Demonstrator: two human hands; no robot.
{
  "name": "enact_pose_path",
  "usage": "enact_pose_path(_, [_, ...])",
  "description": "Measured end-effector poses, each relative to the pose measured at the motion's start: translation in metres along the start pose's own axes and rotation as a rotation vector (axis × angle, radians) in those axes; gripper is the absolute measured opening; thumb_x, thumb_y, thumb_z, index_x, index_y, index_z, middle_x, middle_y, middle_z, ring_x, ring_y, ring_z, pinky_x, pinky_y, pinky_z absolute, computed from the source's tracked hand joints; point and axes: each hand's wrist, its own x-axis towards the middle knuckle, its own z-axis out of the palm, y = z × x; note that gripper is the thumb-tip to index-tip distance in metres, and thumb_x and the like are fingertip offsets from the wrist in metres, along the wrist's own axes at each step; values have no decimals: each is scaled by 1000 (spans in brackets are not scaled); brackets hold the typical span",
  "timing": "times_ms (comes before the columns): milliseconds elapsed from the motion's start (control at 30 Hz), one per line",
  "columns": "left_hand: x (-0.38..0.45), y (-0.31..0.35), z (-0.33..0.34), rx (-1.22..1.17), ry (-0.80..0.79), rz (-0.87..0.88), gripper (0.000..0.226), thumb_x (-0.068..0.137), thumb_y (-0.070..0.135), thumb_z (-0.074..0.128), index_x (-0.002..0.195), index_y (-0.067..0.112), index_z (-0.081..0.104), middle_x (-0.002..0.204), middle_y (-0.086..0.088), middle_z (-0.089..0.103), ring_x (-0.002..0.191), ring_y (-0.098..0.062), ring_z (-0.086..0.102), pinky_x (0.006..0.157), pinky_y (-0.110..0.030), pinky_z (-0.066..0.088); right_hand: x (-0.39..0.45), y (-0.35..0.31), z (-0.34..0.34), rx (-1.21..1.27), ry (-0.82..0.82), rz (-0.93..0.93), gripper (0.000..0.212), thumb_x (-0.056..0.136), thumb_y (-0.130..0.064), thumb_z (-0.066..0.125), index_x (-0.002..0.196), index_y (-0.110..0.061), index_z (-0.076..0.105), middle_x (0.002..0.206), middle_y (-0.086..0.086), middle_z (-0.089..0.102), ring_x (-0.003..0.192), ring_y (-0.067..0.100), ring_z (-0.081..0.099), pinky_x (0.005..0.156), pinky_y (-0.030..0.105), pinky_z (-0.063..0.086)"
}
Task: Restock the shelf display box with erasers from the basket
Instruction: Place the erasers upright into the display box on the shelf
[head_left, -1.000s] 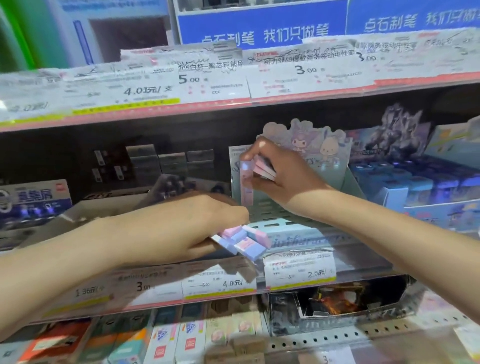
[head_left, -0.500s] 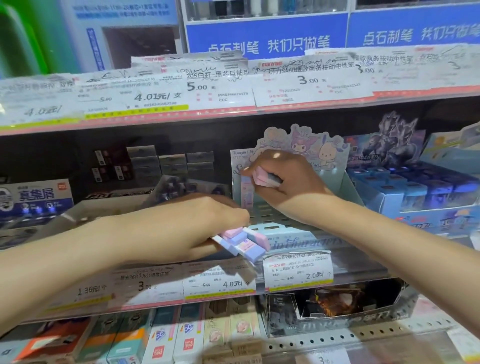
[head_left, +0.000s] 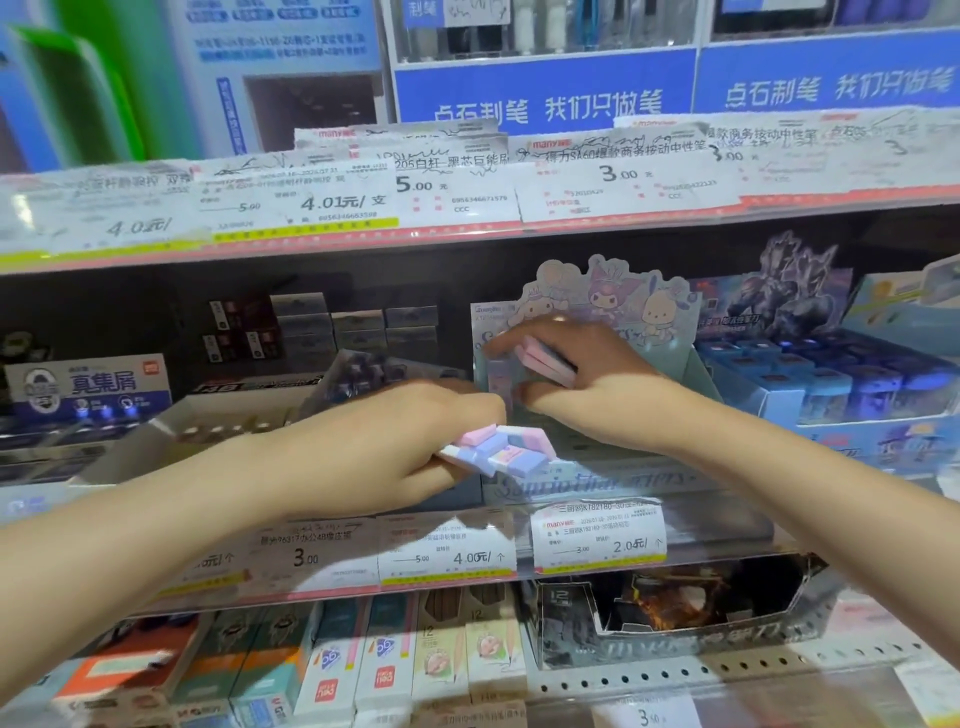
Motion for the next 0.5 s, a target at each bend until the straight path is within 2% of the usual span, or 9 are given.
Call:
enact_pose_path(33, [-1,0,0,-15,0,-3,8,80,29,41,88,31,42,85,-1,61,65,7,37,61,-10,29,-4,-1,-2,69,-58,31,23,79,-23,56,101,-29,57,99,-10,59,88,4,55,78,23,44])
enact_pose_path(67, [-2,1,-1,-34,11,-5,10,80,31,39,89,32,43,87,6,57,65,11,39,62,-7,30,-9,-3,-4,168,-109,55,24,78,-29,52,101,-29,55,98,-11,59,86,1,55,75,19,45])
enact_pose_path(133, [-4,4,-1,-62,43,-18,12,80,33,38,91,33,43,90,10,49,74,22,40,67,0,30,-17,-6,-8,422,-166,133,18,77,-33,43,89,-24,51,73,-18,58,63,-7,52,56,11,41])
enact_pose_path(200, [-5,7,-2,-74,71,-46,7,81,31,41,87,31,44,75,17,46,70,17,42,65,-2,31,-22,-8,-11,625,-174,224,14,82,-31,40,79,-21,50,47,-18,50,45,-4,46,46,7,34])
enact_pose_path(233, [-6,8,-4,-97,88,-47,1,83,26,44,82,26,45,71,19,44,66,11,43,62,-4,31,-23,-9,-11,691,-174,246,16,83,-30,39,75,-20,49,41,-15,43,40,0,38,45,11,29])
enact_pose_path(300, [-7,13,-3,-192,156,-81,13,85,16,51,73,18,48,66,12,48,60,2,45,57,-8,32,-25,-10,-10,827,-194,284,19,89,-20,36,73,-14,44,42,-12,38,41,6,30,48,21,22])
enact_pose_path(333, [-7,16,-3,-260,186,-132,16,86,20,53,70,19,49,67,9,52,59,-1,47,55,-10,32,-25,-11,-9,887,-209,293,17,91,-14,34,76,-12,43,45,-9,39,43,8,32,48,23,24])
enact_pose_path(400, [-6,23,-1,-383,238,-255,22,88,31,53,69,21,52,66,5,55,56,-4,49,53,-14,35,-25,-12,-7,933,-222,290,18,94,-9,34,85,-13,48,51,-2,45,49,12,41,47,21,35])
enact_pose_path(500, [-3,29,6,-613,281,-432,29,92,26,53,65,17,49,54,4,45,49,-7,39,50,-23,33,-24,-16,-4,977,-206,291,20,95,-9,38,97,-17,56,66,4,63,59,13,59,55,20,53])
